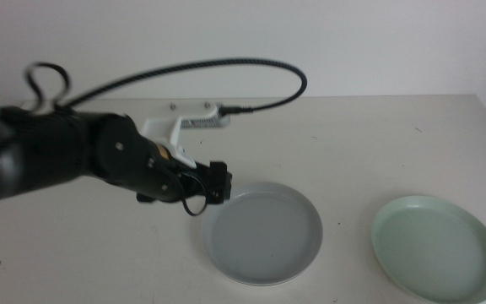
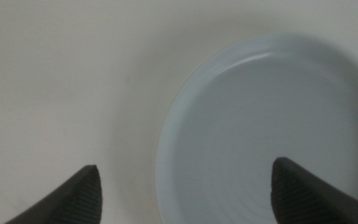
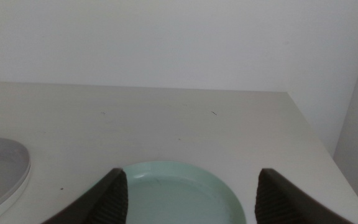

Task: Stack the three bowls on top of each other.

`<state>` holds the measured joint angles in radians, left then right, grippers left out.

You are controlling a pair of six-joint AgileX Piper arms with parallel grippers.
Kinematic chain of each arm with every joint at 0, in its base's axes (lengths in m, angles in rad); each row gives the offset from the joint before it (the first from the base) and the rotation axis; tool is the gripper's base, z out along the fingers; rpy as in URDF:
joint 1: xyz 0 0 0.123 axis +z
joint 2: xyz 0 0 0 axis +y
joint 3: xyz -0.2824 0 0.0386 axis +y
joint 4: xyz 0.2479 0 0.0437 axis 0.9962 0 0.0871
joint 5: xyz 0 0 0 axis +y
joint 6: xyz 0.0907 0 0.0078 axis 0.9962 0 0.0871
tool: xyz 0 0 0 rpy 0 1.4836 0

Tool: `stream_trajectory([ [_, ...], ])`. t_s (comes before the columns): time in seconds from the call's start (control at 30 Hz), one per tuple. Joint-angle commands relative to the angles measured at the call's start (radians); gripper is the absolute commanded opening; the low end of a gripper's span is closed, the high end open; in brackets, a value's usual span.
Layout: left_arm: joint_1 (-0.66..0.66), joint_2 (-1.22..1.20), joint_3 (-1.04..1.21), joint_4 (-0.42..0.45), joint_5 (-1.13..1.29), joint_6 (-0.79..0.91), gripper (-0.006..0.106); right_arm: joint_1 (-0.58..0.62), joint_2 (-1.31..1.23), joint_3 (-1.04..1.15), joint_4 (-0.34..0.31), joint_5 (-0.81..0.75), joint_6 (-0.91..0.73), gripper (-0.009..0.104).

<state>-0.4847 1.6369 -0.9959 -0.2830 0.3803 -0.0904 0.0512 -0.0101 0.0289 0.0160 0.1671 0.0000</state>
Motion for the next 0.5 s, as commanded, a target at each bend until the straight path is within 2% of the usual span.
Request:
stream_trajectory([
  [0.0,-0.003,-0.134,-0.027,-0.01,-0.011,0.077,0.105,-0.007,-0.027,-0.008,-0.006,-0.082,-0.009,0.052],
  [0.2,-0.003,-0.406,-0.047,-0.003,0.153,0.309,0.105,-0.007,-0.027,-0.008,-0.006,-0.082,-0.009,0.052],
  [0.3,-0.003,-0.529,-0.076,0.02,0.275,0.367,0.105,-0.007,-0.027,-0.008,-0.006,-0.082,-0.009,0.052],
  [0.47,-0.004,-0.675,-0.106,-0.027,0.452,0.488,0.105,-0.007,-0.027,-0.008,-0.006,-0.082,-0.009,0.052],
])
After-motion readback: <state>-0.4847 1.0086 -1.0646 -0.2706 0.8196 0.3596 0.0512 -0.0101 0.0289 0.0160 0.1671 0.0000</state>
